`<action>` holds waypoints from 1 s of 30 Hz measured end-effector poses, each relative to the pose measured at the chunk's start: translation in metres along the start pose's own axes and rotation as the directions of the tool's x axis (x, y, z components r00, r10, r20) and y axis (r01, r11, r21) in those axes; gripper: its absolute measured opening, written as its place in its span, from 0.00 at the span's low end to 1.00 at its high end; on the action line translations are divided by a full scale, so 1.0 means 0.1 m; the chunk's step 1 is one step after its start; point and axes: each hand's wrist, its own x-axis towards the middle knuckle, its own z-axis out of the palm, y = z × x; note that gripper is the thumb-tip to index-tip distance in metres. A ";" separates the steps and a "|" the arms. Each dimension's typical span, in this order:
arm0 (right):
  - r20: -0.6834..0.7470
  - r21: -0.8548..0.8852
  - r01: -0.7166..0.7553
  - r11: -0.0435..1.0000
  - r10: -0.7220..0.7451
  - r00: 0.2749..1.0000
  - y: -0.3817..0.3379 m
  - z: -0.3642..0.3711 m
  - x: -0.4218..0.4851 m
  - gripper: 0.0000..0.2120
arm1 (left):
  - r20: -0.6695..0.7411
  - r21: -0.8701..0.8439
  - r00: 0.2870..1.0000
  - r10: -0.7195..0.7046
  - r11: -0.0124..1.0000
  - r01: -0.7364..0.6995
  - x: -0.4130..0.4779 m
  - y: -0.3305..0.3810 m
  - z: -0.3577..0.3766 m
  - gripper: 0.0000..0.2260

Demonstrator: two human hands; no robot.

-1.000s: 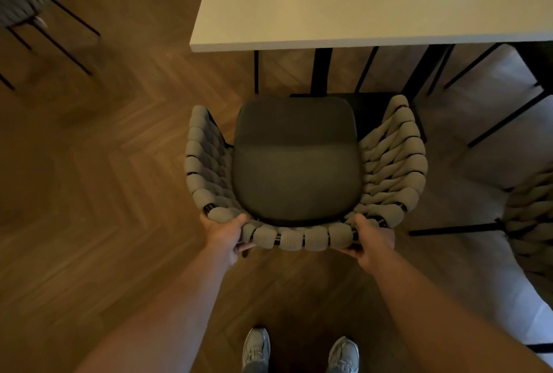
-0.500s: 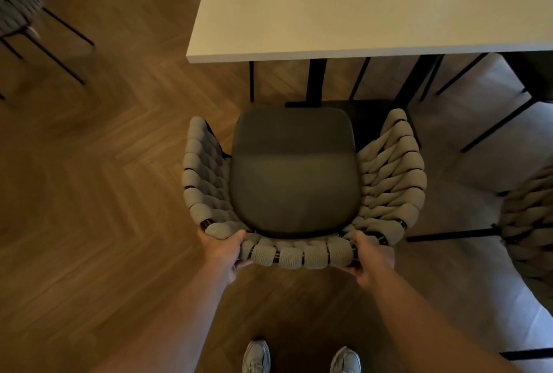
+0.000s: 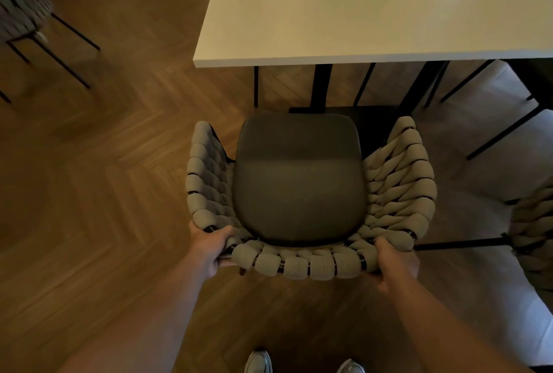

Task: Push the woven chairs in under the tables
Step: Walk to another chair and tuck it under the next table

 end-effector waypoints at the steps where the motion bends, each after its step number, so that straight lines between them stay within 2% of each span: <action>1: -0.001 0.002 -0.004 1.000 0.004 1.000 -0.01 0.00 0.01 0.21 | -0.001 -0.002 1.000 -0.001 1.000 0.001 0.00 0.00 0.01 0.33; 10: 0.049 0.050 0.001 0.999 -0.003 0.999 -0.12 0.05 0.11 0.16 | -0.010 0.009 1.000 0.011 1.000 -0.011 0.10 0.10 0.09 0.28; 13: 0.063 0.063 -0.005 0.998 0.001 0.998 -0.13 0.08 0.13 0.15 | -0.007 0.013 1.000 0.010 1.000 -0.010 0.12 0.13 0.08 0.31; 17: 0.044 0.038 -0.009 0.999 0.008 0.999 -0.16 0.08 0.14 0.19 | 0.014 0.017 1.000 0.010 1.000 -0.010 0.12 0.15 0.08 0.34; 24: 0.061 0.069 -0.010 0.998 0.006 0.998 -0.19 0.04 0.21 0.15 | 0.023 0.002 1.000 0.002 1.000 -0.002 0.07 0.13 0.12 0.34; 30: 0.096 0.072 0.007 0.997 -0.014 0.995 -0.24 0.09 0.23 0.13 | 0.020 0.029 1.000 0.003 1.000 -0.004 0.08 0.19 0.12 0.38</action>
